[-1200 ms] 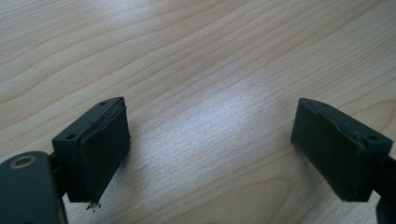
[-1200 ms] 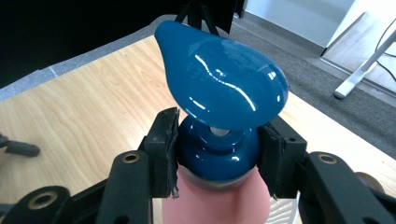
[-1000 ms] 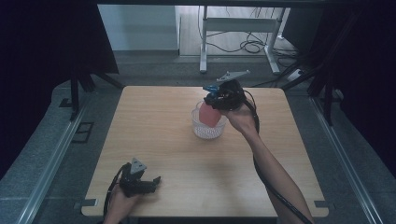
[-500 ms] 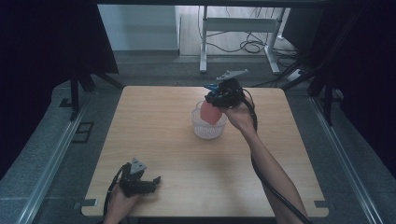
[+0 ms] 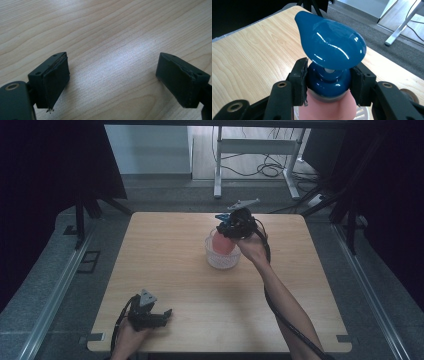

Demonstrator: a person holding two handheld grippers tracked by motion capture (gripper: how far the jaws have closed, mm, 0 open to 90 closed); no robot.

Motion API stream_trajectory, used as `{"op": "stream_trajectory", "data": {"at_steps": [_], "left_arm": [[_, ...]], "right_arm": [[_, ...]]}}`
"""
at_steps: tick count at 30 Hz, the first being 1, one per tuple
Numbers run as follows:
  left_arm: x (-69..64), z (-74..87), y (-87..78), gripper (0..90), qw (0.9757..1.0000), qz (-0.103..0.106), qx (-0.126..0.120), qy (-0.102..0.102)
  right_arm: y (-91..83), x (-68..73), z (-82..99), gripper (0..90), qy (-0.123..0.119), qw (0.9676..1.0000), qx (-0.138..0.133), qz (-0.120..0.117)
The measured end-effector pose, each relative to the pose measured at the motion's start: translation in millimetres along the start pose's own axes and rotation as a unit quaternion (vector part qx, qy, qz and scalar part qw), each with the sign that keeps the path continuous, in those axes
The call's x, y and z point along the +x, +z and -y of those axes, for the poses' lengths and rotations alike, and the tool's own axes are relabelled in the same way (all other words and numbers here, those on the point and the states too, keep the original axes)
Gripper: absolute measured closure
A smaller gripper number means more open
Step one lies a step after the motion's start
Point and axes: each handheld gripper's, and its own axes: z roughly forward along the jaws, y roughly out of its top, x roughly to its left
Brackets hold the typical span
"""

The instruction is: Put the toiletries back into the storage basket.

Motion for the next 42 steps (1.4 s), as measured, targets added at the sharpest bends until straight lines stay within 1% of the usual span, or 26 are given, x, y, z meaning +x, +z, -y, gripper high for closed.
{"op": "stream_trajectory", "data": {"at_steps": [14,24,42], "left_arm": [[0.0,0.0,0.0,11.3,1.0,0.0,0.0,0.0],[0.0,0.0,0.0,11.3,1.0,0.0,0.0,0.0],[0.0,0.0,0.0,11.3,1.0,0.0,0.0,0.0]], "right_arm": [[14.5,0.2,9.9,53.0,0.002,0.9999,0.012,0.002],[27.8,0.2,19.9,53.0,0.004,0.9997,0.023,-0.001],[43.0,-0.6,33.3,53.0,0.008,0.9994,0.035,-0.003]]}}
